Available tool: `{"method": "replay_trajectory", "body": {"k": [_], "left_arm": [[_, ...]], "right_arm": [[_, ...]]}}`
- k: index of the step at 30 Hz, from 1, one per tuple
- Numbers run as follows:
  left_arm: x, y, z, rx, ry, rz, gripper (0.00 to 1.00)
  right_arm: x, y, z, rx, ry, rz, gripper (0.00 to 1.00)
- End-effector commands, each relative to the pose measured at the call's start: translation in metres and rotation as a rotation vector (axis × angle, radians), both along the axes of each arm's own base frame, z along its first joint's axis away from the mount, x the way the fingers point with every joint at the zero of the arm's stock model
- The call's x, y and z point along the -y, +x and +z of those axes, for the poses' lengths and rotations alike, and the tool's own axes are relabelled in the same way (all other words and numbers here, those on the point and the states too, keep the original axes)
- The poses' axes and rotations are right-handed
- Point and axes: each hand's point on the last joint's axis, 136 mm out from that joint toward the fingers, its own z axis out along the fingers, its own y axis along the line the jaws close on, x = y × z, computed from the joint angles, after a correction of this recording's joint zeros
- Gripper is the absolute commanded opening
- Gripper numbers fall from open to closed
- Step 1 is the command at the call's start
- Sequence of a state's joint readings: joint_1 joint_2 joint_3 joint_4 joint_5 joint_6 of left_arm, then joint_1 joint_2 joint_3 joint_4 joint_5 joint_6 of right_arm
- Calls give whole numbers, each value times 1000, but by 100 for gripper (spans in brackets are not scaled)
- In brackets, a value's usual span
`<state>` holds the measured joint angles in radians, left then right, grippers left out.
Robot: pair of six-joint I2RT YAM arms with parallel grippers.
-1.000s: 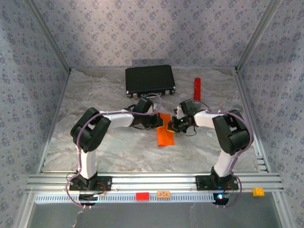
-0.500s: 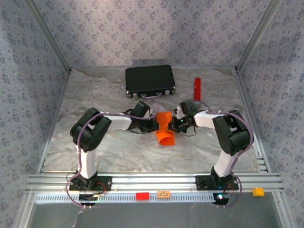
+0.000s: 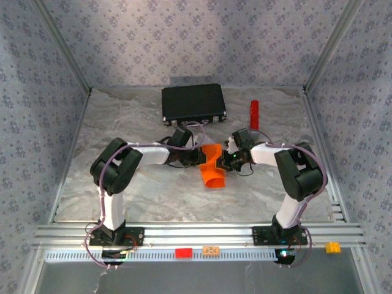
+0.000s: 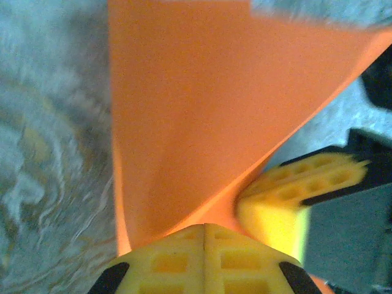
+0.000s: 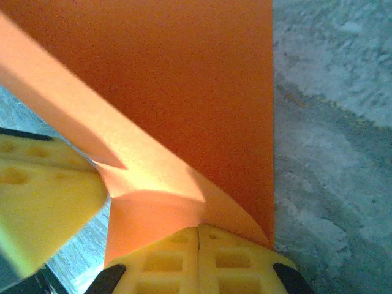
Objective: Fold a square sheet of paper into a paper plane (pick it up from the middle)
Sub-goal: First fold the square sheet of paper in half at the center of the table.
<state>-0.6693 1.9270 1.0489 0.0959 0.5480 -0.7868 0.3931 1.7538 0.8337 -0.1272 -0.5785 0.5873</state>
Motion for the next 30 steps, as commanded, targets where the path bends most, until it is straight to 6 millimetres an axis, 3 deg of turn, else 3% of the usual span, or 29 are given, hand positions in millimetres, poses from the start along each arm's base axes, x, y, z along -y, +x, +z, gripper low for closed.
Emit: {"method": "replay_trajectory", "body": {"k": [1, 6, 16, 25, 30], "left_arm": [[9, 8, 5, -8, -47, -17, 0], [3, 9, -16, -46, -20, -5, 0], [-27, 3, -59, -101, 119, 31, 0], [0, 19, -6, -45, -8, -34, 0], [2, 32, -1, -32, -19, -28, 0]], "right_arm": [[27, -24, -32, -111, -144, -45, 0], [27, -25, -33, -112, -145, -46, 0], [27, -26, -32, -111, -143, -42, 0], [27, -26, -31, -111, -143, -38, 0], [27, -26, -33, -114, -144, -38, 0]]}}
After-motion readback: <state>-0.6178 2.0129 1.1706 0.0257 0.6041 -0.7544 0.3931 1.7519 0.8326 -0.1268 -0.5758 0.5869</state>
